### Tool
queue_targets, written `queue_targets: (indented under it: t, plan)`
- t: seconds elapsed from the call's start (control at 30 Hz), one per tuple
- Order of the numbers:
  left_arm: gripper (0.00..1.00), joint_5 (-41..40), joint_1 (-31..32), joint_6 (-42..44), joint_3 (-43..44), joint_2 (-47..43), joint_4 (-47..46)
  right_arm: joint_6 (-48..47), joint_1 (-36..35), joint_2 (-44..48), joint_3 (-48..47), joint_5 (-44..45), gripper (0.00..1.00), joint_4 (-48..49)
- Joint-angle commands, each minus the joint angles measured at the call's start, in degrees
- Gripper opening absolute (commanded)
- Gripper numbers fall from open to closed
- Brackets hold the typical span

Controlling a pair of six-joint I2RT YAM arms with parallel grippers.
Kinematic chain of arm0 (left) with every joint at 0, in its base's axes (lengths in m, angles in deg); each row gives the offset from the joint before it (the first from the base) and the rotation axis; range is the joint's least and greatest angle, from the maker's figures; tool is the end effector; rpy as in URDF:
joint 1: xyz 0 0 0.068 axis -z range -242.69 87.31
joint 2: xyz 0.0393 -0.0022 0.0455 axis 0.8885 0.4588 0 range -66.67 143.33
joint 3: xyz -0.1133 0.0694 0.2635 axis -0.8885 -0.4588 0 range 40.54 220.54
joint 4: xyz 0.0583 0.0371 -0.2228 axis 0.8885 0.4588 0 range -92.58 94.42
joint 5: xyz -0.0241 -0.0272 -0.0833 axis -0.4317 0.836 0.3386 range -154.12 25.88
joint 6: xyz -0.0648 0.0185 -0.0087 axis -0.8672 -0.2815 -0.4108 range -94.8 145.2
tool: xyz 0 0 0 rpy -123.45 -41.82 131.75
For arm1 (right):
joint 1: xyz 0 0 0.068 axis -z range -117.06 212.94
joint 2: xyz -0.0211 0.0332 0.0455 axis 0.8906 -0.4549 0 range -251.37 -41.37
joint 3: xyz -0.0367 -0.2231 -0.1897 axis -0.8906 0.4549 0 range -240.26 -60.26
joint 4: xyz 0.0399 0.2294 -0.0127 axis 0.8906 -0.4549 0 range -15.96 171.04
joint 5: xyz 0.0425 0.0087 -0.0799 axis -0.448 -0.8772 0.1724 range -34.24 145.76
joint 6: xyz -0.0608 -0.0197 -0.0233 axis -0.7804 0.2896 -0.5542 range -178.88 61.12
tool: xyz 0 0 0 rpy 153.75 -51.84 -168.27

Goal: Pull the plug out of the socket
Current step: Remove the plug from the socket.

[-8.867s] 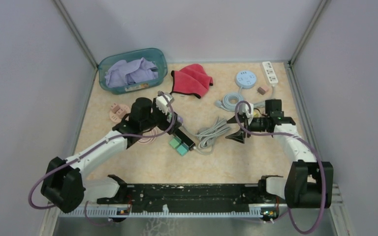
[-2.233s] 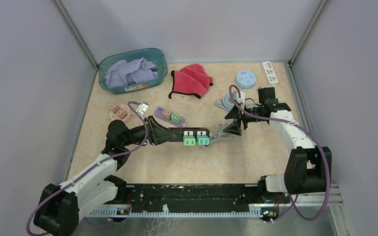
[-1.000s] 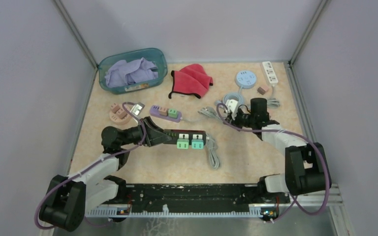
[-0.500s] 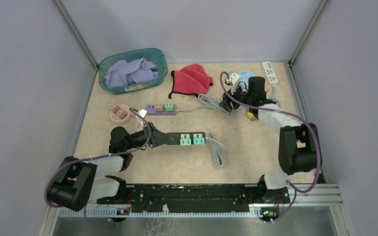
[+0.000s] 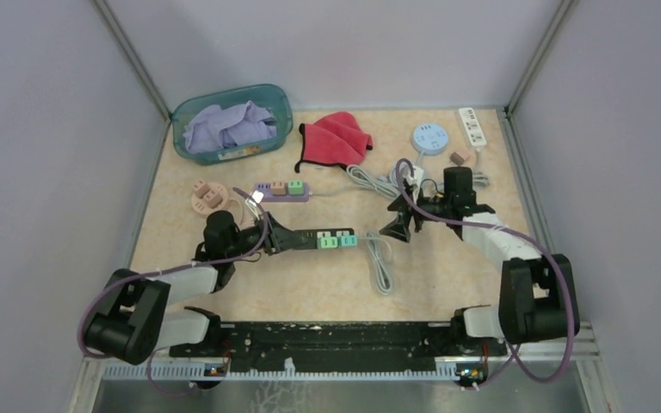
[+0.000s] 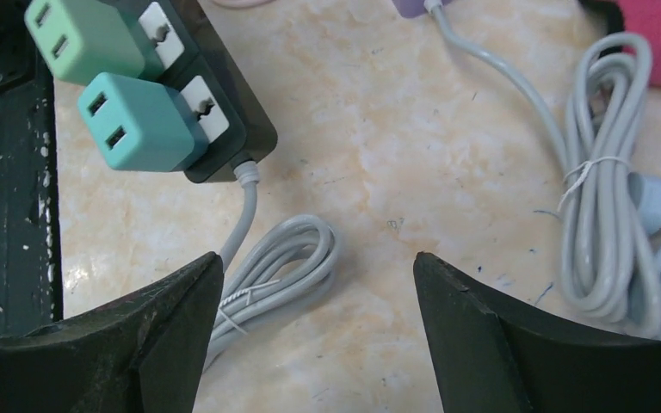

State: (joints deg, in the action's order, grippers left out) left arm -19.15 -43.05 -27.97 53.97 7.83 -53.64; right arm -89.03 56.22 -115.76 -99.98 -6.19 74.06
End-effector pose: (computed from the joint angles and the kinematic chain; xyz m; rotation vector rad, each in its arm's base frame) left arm 0.1853 -0.1070 0.2116 0.0826 1.9834 -1.5582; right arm 0.2206 0.0746 0.2509 -1.1116 1.6782 0.9653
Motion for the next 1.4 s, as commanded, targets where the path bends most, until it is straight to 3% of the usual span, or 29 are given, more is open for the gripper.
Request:
queue_targets:
  t: [0.0,0.17,0.43,0.63,0.87,0.97,1.1,1.23,1.37]
  plan:
    - [0.0,-4.7,0.3,10.3,1.2,-7.5,15.6,5.1,-4.7,-4.5,-3.7,7.1,0.8,2.4]
    - [0.0,-7.7,0.3,13.2,-0.2,-13.7,23.6,6.5,-10.8,-10.9,-7.4,15.4,0.79,-0.8]
    - [0.0,-6.5,0.3,12.4,-1.0,-12.1,21.7,5.8,-11.8,-15.1,-11.3,20.6,0.72,-6.2]
    - [0.0,-5.2,0.2,13.2,0.1,-9.9,21.6,-2.2,-12.8,-16.7,-13.0,18.8,0.68,-14.7]
    - [0.0,-4.4,0.3,12.3,-0.3,-9.0,19.6,-3.9,-14.0,-18.9,-14.6,22.7,0.64,-18.0]
    - [0.0,-3.1,0.3,11.1,-0.6,-7.9,17.5,-3.7,-15.4,-19.9,-15.9,25.3,0.55,-18.3]
    - [0.0,-2.8,0.3,8.5,-1.9,-6.7,13.5,-3.1,-15.6,-22.3,-19.7,28.3,0.28,-20.9]
    - [0.0,-3.9,0.8,5.0,-4.1,-5.4,8.6,-4.2,-15.5,-19.1,-20.4,35.9,0.04,-20.8]
    - [0.0,-7.4,3.7,2.8,-4.2,-3.5,6.1,-5.2,-13.6,-14.1,-18.3,44.5,0.01,-17.0]
